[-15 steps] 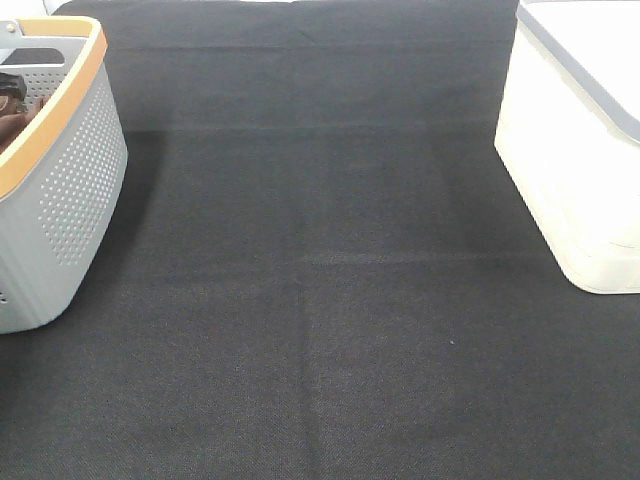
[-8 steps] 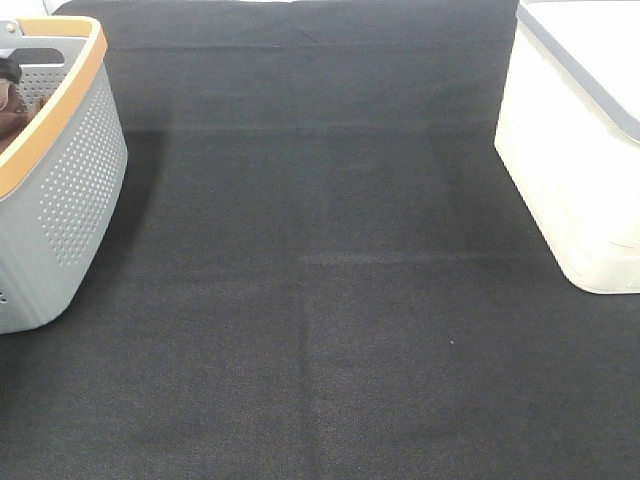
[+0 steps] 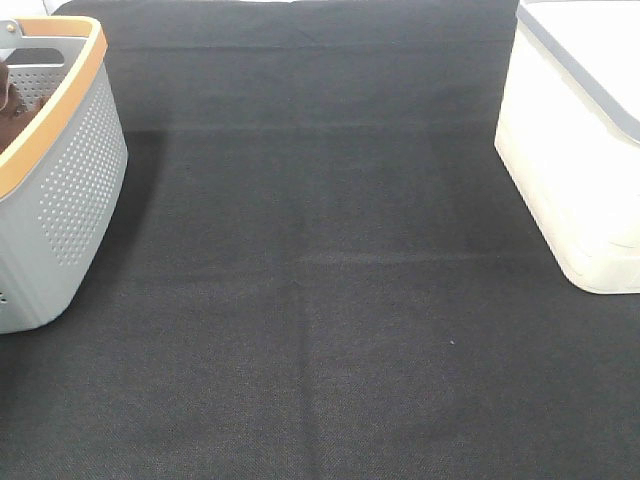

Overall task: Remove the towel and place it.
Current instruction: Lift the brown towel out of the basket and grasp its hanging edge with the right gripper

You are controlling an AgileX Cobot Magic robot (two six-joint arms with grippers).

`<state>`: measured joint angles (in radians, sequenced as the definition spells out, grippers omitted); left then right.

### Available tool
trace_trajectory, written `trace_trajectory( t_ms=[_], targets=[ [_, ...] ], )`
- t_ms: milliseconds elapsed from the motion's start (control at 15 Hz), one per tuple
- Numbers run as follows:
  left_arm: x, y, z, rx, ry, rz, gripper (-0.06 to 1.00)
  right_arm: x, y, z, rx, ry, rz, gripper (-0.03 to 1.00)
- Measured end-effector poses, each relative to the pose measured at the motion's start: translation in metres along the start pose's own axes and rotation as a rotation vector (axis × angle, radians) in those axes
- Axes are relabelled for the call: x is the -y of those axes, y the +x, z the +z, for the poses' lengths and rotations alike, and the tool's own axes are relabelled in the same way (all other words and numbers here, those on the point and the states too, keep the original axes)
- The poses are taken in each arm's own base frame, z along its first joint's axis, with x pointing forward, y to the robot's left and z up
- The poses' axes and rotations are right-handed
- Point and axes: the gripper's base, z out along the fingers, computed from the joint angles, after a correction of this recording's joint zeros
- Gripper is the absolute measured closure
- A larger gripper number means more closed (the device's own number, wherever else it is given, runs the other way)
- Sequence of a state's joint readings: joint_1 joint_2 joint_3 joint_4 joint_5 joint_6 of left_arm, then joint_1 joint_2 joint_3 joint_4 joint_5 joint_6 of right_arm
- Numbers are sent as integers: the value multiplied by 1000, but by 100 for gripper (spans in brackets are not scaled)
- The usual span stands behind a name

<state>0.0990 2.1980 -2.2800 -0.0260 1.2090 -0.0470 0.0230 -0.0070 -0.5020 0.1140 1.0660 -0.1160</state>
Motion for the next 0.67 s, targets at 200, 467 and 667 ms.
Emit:
trace_trajectory(
  t_ms=[200,467,667],
  targets=[
    [19,-18,-35,119,204,-42,94,0,0,0,0,0,0,30],
    [51,-34,-93,266,580,-83,94,0,0,0,0,0,0,30],
    [66,-38,-127,343,817,-93,94,0,0,0,0,0,0,30]
  ],
)
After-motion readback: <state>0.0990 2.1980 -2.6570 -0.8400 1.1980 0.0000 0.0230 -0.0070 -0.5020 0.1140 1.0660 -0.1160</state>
